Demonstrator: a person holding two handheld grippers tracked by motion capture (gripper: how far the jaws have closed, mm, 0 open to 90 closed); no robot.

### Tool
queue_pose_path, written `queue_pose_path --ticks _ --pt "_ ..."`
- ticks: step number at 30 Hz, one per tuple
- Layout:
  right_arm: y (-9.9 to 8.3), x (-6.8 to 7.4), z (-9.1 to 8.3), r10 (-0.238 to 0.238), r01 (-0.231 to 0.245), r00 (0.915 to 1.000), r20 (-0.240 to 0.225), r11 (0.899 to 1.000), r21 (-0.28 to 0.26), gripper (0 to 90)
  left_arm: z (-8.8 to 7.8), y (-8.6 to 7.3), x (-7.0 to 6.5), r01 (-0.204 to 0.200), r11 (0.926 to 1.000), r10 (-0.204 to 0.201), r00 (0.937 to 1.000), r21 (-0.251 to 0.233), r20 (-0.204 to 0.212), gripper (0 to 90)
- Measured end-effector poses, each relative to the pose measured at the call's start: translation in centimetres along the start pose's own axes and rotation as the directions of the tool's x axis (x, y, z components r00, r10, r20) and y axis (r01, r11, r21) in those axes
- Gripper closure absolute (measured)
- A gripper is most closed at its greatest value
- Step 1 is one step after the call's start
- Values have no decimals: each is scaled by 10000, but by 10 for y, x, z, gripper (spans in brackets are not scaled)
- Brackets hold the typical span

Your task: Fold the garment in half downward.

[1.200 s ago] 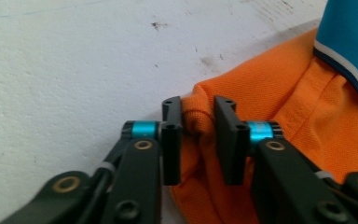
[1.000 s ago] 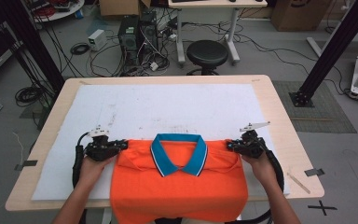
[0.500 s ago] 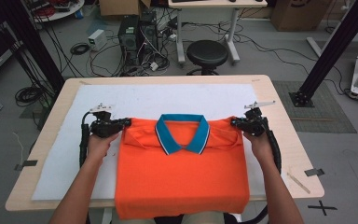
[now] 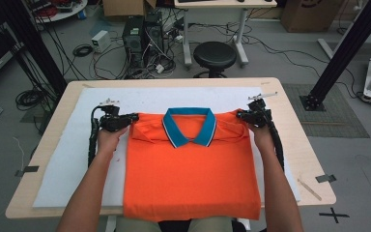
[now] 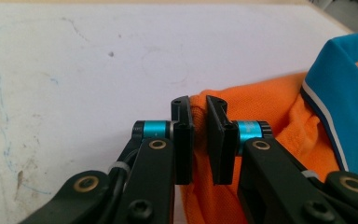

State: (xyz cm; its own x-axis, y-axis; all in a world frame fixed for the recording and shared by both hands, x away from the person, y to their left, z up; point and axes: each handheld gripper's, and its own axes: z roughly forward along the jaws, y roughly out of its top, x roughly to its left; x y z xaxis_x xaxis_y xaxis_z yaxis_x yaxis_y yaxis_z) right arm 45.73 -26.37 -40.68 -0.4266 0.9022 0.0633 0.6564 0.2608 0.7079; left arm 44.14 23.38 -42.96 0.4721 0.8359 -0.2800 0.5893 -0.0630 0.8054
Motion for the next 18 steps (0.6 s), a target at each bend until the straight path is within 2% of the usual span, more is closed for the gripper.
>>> queue_pose_path --ticks 2,3,4,6,7,9,11,12,14,16,18 --pt "-1 1 5 -11 11 10000 48 9999 153 816 3 -2 -1 -40 10000 41 9999 43 -124 792" --pt "-1 2 7 -39 37 10000 86 9998 204 811 3 -2 -2 15 10000 -16 9997 -49 -241 747" --pt "-2 4 8 -50 48 10000 83 9998 205 790 3 -1 -2 82 9998 -88 9995 -189 -319 663" --pt "-2 5 9 82 -82 10000 -1 9998 192 672 1 0 -4 73 9997 -82 9993 -248 -359 531" --pt "-2 5 8 185 -183 9998 -114 9998 128 619 -1 1 -6 2 9997 -9 9995 -257 -302 506" --pt "-1 6 3 231 -233 9995 -207 9997 -76 571 -3 1 -10 -158 9993 158 9999 -324 6 504" --pt "-1 9 -4 76 -83 9998 -174 9991 -411 523 -5 1 -14 -298 9987 311 9991 -421 301 485" --pt "-1 10 -8 31 -40 9999 -152 9984 -557 514 -5 0 -15 -376 9985 393 9984 -394 408 477" --pt "-3 12 -13 -36 8 9992 -409 9977 -682 509 -3 -3 -17 -494 9986 506 9969 -206 601 457" --pt "-7 14 -15 -143 99 9973 -716 9980 -623 509 2 -9 -20 -641 9978 628 9956 173 702 449" --pt "-12 17 -13 -220 191 9948 -991 9994 -300 509 6 -14 -21 -730 9966 703 9952 376 683 450"
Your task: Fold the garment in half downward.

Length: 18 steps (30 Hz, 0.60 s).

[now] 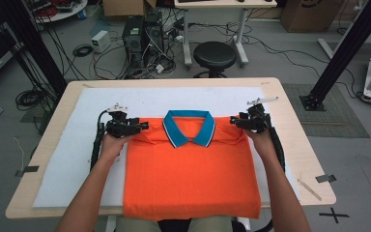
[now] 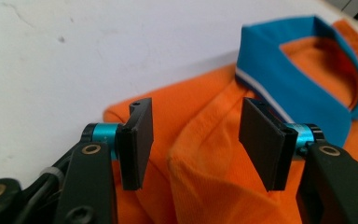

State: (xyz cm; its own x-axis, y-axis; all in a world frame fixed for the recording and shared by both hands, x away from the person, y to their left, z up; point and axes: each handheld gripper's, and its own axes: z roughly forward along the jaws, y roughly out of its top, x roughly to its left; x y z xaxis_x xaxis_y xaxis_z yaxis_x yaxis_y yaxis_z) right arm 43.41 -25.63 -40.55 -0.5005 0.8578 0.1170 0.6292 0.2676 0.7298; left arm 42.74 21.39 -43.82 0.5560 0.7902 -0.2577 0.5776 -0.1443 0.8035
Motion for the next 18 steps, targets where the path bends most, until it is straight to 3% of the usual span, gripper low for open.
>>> queue_pose_path --ticks 2,4,6,8,18 --pt "-5 2 4 -159 163 9998 -101 9992 369 510 3 -5 -1 92 9999 -92 10000 63 29 462" --pt "-11 4 8 -334 343 9993 -148 9975 621 563 4 -9 -3 -209 9995 210 9998 231 -39 544" --pt "-15 5 9 -553 556 9985 -55 9944 894 698 3 -13 -6 -626 9977 629 9980 262 -101 746" --pt "-18 6 7 -716 725 9974 -128 9936 870 844 -1 -14 -9 -741 9972 742 9972 62 -83 827" --pt "-35 11 -22 -632 624 9965 -547 9979 -156 857 -34 -25 -22 -953 9903 1007 9937 -1013 501 839"
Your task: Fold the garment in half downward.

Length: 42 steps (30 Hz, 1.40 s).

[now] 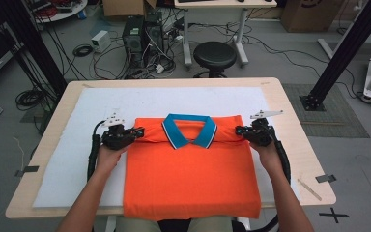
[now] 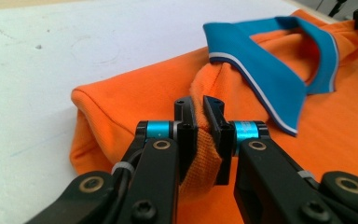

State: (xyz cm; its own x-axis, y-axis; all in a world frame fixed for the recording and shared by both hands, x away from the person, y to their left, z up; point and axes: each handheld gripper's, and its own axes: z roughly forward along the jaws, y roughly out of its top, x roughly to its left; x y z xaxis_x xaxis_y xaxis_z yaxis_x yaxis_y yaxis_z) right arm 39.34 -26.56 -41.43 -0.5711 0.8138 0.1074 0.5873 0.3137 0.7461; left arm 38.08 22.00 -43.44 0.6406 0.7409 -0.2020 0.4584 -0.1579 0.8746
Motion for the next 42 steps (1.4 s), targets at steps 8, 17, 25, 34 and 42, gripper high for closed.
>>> queue_pose_path --ticks 8,17,25,34,42 --pt "-16 19 -35 -492 480 9987 -140 9959 -773 857 -26 -16 -17 -163 9988 187 9985 -454 514 840" --pt "-36 40 -64 -845 809 9961 -239 9890 -1242 857 -49 -36 -37 -293 9986 342 9929 -442 1136 840" --pt "-58 52 -76 -653 597 9971 -383 9893 -1335 857 -59 -47 -44 -264 9995 285 9912 -178 1291 840" --pt "-79 62 -86 -556 512 9977 -379 9928 -1080 857 -68 -59 -52 -437 9987 386 9839 252 1743 838" --pt "-73 56 -79 -117 77 9994 -323 9928 -1192 638 -60 -38 -36 499 9983 -480 9970 -301 603 453"
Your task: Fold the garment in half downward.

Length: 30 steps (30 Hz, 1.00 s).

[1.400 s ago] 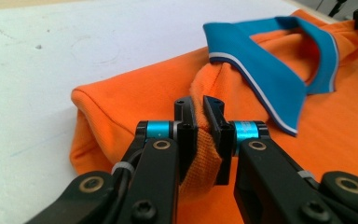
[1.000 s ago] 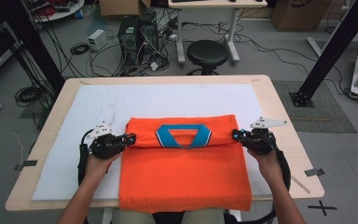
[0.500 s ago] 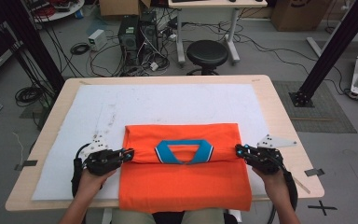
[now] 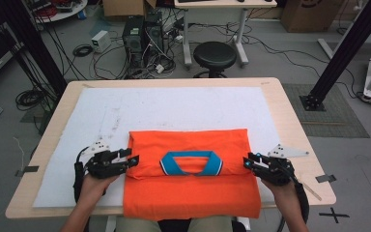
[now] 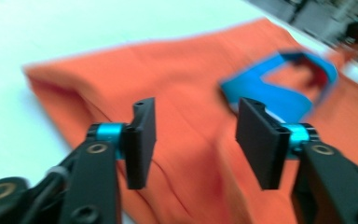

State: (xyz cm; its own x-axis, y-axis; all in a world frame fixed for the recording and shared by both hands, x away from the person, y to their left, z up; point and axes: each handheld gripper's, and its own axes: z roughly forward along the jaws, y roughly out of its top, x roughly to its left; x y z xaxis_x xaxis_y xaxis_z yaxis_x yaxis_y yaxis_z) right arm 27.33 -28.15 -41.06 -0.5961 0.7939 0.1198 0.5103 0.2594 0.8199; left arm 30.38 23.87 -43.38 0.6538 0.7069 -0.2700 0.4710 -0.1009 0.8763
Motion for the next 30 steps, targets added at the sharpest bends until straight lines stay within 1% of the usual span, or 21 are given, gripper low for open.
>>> queue_pose_path --ticks 2,3,4,5,7,9,12,13,14,15,17,18,19,22,23,24,25,26,28,29,30 --pt "7 -4 2 124 -120 9995 302 9998 -155 559 4 9 5 77 9989 -96 9991 -463 -407 374" --pt "11 -7 3 181 -171 9986 494 9996 -219 530 5 11 7 35 9986 -66 9982 -534 -589 356" --pt "14 -10 4 221 -207 9978 622 9995 -233 522 8 16 11 44 9984 -89 9967 -557 -803 344" --pt "18 -14 7 318 -302 9968 737 9993 -217 506 10 19 14 112 9982 -168 9952 -589 -963 327" --pt "24 -22 13 463 -445 9940 994 9988 -197 474 14 23 20 108 9978 -187 9923 -650 -1222 319" --pt "29 -29 20 598 -585 9910 1194 9982 -142 445 20 28 29 280 9984 -347 9890 -484 -1441 319" --pt "35 -41 34 826 -842 9859 1458 9964 50 409 29 33 41 423 9985 -478 9834 -346 -1750 319" --pt "37 -44 39 922 -954 9832 1574 9954 127 389 33 35 46 501 9986 -529 9818 -195 -1824 319" --pt "38 -47 44 934 -987 9811 1693 9948 235 387 35 37 50 479 9988 -477 9799 -35 -1935 319" --pt "40 -50 50 941 -1015 9800 1754 9943 337 385 38 38 53 570 9984 -553 9775 26 -2036 319" --pt "43 -55 60 990 -1125 9757 1957 9919 588 368 44 40 59 750 9970 -691 9753 203 -2100 319" --pt "44 -58 65 1055 -1223 9738 2014 9898 725 358 47 39 60 723 9972 -667 9753 191 -2104 319" --pt "44 -61 69 1116 -1313 9716 2085 9879 830 352 51 37 63 714 9970 -629 9739 313 -2183 319" --pt "43 -69 81 1325 -1615 9665 2198 9796 1198 348 61 31 69 990 9912 -771 9714 881 -2248 319" --pt "43 -71 85 1363 -1701 9650 2240 9756 1391 348 66 29 70 1039 9882 -757 9702 1129 -2300 319" --pt "42 -75 89 1419 -1803 9636 2267 9707 1589 350 68 28 70 1040 9865 -714 9684 1267 -2390 323" --pt "41 -76 92 1463 -1863 9627 2278 9685 1651 352 70 27 70 1022 9844 -642 9665 1431 -2484 346" --pt "40 -78 94 1494 -1924 9615 2306 9652 1769 366 71 28 69 923 9850 -538 9670 1459 -2489 386" --pt "38 -80 99 1536 -2009 9617 2269 9584 2027 425 72 28 67 760 9851 -367 9692 1540 -2436 475" --pt "38 -81 100 1514 -1999 9623 2262 9571 2099 443 72 28 66 637 9846 -225 9696 1627 -2436 521" --pt "38 -81 100 1366 -1875 9628 2331 9590 2124 532 72 28 65 551 9847 -131 9695 1654 -2449 607"
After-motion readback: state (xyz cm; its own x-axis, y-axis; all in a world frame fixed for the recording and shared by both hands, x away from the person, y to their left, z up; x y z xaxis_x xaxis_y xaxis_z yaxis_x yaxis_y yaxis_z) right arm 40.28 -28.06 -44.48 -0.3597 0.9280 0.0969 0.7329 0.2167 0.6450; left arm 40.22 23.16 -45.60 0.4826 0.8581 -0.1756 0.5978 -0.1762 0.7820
